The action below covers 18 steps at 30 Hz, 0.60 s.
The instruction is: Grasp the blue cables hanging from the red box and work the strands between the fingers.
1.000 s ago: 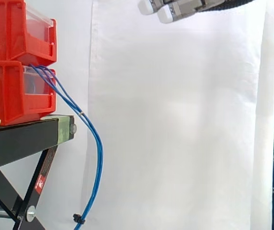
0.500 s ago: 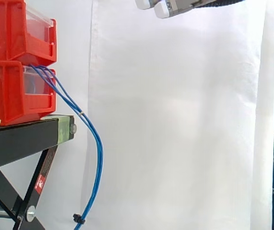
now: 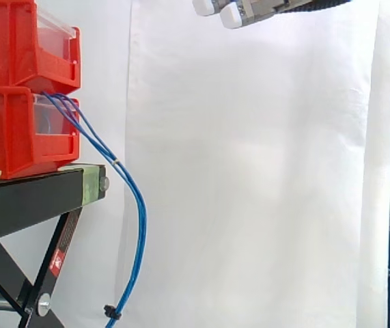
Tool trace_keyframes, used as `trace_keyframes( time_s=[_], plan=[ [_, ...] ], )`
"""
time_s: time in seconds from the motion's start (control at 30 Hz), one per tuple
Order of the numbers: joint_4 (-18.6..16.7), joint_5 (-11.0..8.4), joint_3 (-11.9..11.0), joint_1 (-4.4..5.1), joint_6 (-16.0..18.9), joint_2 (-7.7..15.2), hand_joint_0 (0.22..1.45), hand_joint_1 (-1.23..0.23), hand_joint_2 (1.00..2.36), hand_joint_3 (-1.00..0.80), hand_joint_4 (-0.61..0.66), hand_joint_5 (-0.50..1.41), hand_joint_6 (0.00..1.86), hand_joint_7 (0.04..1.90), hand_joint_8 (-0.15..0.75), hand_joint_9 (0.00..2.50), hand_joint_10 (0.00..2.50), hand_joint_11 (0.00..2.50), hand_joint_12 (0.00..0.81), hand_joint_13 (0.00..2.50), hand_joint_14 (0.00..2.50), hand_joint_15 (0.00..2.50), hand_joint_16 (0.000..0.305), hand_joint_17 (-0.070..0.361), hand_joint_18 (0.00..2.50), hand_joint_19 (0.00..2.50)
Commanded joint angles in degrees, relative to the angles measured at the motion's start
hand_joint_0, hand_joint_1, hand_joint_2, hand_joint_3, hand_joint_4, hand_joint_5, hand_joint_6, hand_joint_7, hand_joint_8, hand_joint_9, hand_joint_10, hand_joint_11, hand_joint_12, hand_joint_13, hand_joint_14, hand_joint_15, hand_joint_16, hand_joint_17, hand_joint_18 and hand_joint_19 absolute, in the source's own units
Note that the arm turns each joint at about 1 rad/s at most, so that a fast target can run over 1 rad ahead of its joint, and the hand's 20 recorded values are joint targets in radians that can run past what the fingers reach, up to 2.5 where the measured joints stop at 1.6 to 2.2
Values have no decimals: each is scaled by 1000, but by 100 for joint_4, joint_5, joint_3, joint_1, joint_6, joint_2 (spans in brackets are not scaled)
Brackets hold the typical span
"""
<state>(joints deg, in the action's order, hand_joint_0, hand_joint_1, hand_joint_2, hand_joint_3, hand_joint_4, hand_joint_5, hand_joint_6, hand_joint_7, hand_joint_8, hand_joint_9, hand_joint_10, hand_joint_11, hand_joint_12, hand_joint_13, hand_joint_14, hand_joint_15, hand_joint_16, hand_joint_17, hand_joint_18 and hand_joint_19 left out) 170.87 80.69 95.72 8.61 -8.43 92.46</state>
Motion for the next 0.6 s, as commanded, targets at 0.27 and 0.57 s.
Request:
trace_keyframes(
  time_s=[0.27,0.57],
  plan=[
    [95,0,-1,9,-9,0,779,-443,1000,-1000,205,-332,7,723,337,109,4,222,377,0,4,191,67,151,0,197],
    [192,17,-1,9,-27,0,778,-443,1000,-1000,205,-331,7,720,337,110,6,220,377,0,3,198,67,151,0,191]
  ],
)
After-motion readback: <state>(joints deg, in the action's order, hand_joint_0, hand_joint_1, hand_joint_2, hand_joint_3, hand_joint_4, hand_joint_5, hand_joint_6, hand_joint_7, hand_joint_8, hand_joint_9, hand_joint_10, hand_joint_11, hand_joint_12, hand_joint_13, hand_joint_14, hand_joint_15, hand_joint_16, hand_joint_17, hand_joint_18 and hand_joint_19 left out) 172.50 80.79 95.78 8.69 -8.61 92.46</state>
